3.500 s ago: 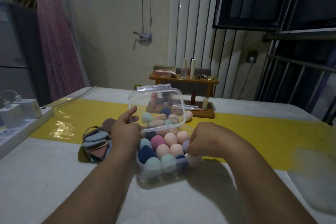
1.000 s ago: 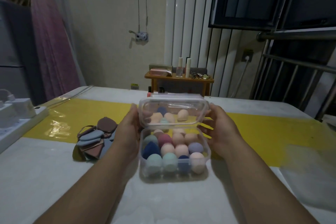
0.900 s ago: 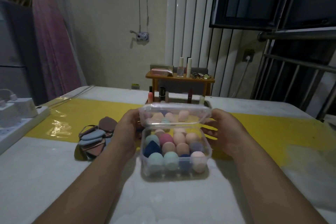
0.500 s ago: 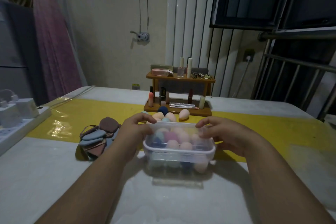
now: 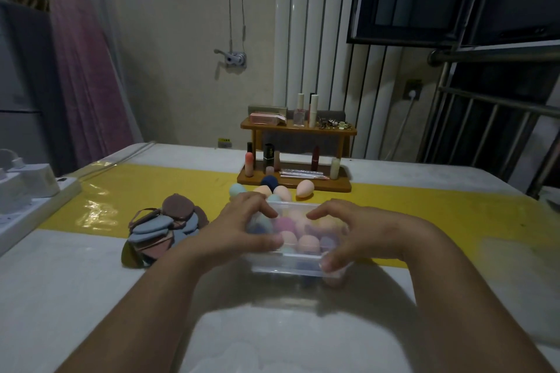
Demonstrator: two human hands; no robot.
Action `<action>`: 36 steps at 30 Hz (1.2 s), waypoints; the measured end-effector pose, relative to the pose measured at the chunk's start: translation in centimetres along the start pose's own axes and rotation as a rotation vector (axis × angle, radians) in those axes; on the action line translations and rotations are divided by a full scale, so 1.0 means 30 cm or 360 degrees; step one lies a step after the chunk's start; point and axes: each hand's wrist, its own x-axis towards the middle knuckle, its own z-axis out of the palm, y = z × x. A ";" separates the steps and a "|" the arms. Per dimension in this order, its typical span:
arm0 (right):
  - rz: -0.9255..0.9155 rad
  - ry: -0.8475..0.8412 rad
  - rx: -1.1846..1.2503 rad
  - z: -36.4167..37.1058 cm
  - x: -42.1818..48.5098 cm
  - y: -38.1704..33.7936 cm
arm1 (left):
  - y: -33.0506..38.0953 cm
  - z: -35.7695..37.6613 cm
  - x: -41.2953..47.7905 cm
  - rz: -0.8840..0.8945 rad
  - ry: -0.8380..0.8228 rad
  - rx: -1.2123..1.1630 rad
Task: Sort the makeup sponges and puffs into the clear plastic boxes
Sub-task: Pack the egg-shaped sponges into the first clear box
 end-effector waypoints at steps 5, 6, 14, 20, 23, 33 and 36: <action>0.0068 -0.0004 -0.0229 0.014 0.008 -0.011 | -0.013 -0.031 -0.009 0.0008 -0.0226 0.0221; 0.0081 -0.0001 -0.0258 0.016 0.006 -0.016 | -0.010 -0.032 -0.011 0.0008 -0.0224 0.0264; 0.0162 0.0100 -0.0396 0.048 0.009 -0.054 | 0.025 -0.018 -0.026 0.0077 -0.0040 0.0525; 0.0054 0.0029 -0.0186 0.017 -0.004 -0.027 | 0.028 -0.038 -0.030 -0.0081 -0.0132 -0.0068; 0.0067 0.0094 0.0151 0.004 -0.006 -0.016 | 0.032 -0.028 -0.011 -0.0262 0.0181 -0.0661; 0.0454 0.0156 0.0655 -0.003 0.008 0.023 | 0.023 -0.003 0.009 -0.0600 0.0554 -0.0421; 0.0462 0.0225 0.0640 -0.007 0.014 0.021 | 0.032 0.000 0.008 -0.0608 0.0552 -0.0483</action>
